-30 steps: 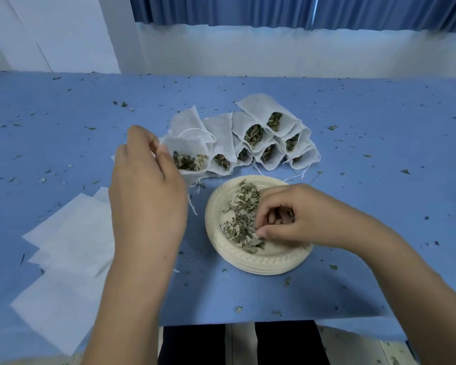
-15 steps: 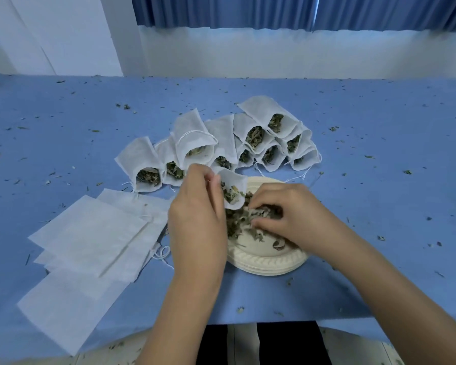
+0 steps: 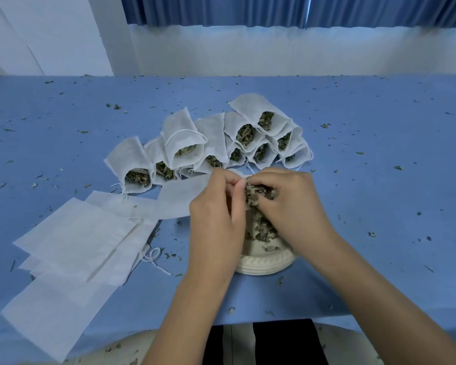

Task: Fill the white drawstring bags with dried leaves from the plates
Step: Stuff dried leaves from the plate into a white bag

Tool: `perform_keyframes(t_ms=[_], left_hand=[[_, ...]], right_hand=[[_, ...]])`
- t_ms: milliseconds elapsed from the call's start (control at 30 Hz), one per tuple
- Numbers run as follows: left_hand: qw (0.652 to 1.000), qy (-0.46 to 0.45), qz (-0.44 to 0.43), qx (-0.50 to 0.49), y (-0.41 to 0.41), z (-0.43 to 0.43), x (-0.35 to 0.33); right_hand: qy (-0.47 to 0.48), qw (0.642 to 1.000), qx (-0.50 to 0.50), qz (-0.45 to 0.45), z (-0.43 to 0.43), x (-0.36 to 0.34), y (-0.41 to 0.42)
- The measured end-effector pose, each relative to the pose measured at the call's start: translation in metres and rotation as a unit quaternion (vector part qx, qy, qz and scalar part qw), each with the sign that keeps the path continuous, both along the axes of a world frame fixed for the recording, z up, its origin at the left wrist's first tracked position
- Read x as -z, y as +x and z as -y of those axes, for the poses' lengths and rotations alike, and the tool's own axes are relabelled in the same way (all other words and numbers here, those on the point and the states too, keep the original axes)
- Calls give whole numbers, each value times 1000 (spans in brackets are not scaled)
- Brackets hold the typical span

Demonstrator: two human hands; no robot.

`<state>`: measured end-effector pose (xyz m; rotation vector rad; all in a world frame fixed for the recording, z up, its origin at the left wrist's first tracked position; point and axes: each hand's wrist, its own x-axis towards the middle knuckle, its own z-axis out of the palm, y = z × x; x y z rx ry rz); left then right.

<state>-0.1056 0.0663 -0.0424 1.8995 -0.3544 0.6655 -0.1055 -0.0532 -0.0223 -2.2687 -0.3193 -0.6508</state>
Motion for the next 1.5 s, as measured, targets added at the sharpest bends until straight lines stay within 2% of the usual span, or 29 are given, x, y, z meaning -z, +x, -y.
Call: perform_keyframes(t_ms=[100,167,233,300,400,500,633,700,733,833,933,1033,1100,1200,1233,1300,1367,1433,1500], left_hand=[[1000,-1,4,-2,2,-2,3],[1000,0,10,-18,4,-4,4],[1000,3,14,-20,5,-6,3],[1000,4,20,-4,5,-5,1],[999,-16,8,37,3,-1,-1],[997,-40,-17,58,0,1,-1],[988,-144,-52,33,1,-8,-3],[982,-176,-62,23,2,-11,-7],[981,-182,-64,23,2,-11,-9],[984,-167,-64,24,1,-10,-9],[989,-133,-56,30,2,-9,-6],[993,-106,-39,37,2,-7,-7],[995,-89,-21,40,1,-6,-7],[994,-101,-15,30,1,-8,-6],[992,-120,-19,25,2,-9,-5],[987,-154,-36,22,2,-12,-6],[981,-184,-53,25,3,-15,-7],[975,-210,-70,36,6,-16,-7],[967,-231,-94,55,10,-18,-8]], right_hand=[[-26,1000,7,-13,-1,-3,3],[62,993,-50,-86,4,-6,1],[170,967,-122,-142,9,-8,-2],[214,961,-138,-113,9,-7,-4],[233,969,-66,-48,-1,-1,-4],[195,980,-31,-35,-6,2,-2],[126,986,-102,-45,3,0,-6],[56,991,-112,-36,9,3,-6],[58,991,-114,-36,10,4,-5],[186,975,-123,-21,3,5,-6],[208,971,-108,56,-1,3,-5],[175,978,-77,84,-9,-1,-4],[107,990,-58,78,-14,-3,-1],[-38,992,-116,33,-6,-4,4],[-60,988,-141,19,-2,-3,4],[-46,986,-158,15,4,-2,1],[-44,989,-133,43,5,0,-3],[-101,988,-76,90,6,1,-3],[-178,970,-21,162,7,-1,-2]])
